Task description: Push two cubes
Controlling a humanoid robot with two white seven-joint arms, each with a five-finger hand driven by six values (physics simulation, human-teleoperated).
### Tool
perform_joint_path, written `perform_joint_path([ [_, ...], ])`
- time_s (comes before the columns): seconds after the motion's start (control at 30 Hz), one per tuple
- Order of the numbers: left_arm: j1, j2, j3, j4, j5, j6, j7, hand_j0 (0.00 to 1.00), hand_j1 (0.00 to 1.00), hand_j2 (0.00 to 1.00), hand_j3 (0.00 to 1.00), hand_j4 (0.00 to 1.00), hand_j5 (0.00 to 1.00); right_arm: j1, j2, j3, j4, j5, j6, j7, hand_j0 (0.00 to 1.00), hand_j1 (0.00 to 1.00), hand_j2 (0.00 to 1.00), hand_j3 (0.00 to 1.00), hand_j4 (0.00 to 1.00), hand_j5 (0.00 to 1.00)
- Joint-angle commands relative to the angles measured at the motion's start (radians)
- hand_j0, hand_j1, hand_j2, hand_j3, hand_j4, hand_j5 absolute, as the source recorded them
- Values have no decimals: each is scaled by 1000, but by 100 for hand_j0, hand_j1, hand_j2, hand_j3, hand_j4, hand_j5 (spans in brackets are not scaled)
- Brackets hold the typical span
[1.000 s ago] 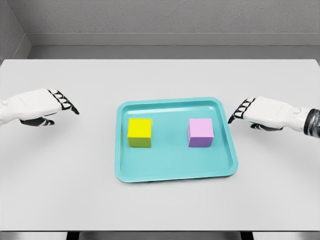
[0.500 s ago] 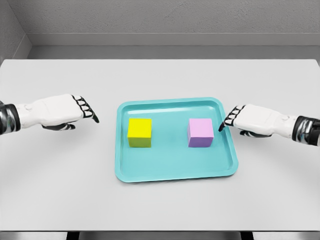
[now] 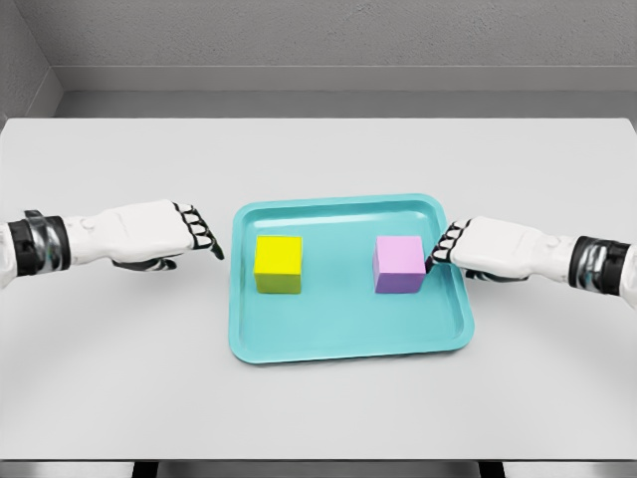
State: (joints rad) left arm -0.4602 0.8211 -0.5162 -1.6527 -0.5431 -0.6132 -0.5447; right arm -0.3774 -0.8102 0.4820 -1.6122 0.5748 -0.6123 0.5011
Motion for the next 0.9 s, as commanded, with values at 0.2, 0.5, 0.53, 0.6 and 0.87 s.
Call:
perform_joint_path([
  [0.2, -2, -5, -13, -12, 6, 2, 0, 74, 74, 74, 74, 74, 74, -2, 6, 18, -31, -6, 1, 4, 69, 69, 69, 69, 69, 69],
  [0.5, -3, -54, -16, -13, 5, 2, -14, 74, 74, 74, 74, 74, 74, -21, 14, 18, -20, 2, 1, 4, 69, 69, 69, 69, 69, 69],
  [0.53, -3, -56, -16, -13, 5, 2, -14, 74, 74, 74, 74, 74, 74, -23, 14, 18, -18, 2, 1, 5, 69, 69, 69, 69, 69, 69],
  [0.6, -3, -65, -16, -13, 5, 2, -14, 74, 74, 74, 74, 74, 74, -29, 28, 18, 9, 8, 1, 5, 69, 69, 69, 69, 69, 69],
  [0.87, -5, -85, -28, -13, 3, 2, -23, 74, 74, 74, 74, 74, 74, -74, 51, 18, 67, 14, 1, 5, 69, 69, 69, 69, 69, 69],
])
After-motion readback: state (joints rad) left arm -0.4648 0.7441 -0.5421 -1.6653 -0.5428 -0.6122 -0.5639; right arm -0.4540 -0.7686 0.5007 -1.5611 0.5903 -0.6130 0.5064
